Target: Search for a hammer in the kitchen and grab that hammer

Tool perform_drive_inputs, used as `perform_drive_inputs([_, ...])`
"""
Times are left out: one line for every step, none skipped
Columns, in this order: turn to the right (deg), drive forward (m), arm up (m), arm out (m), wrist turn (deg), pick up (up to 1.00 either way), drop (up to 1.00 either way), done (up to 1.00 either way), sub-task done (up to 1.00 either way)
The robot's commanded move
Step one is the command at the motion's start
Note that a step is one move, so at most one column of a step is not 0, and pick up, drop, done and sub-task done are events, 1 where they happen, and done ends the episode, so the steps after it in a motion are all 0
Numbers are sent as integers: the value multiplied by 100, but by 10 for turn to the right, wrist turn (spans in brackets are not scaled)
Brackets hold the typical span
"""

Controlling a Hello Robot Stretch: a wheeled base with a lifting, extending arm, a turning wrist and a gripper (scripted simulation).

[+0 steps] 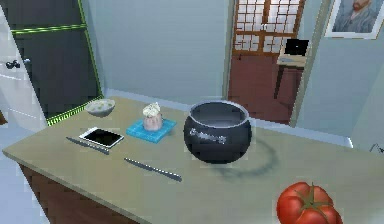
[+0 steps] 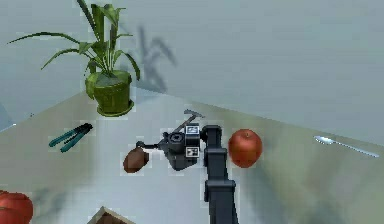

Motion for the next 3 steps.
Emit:
perform_drive_inputs([0,0,0,0,0,100,0,0,0])
perform_drive_inputs([0,0,10,0,0,0,0,0,0])
perform_drive_inputs([0,0,0,0,0,0,0,100,0])
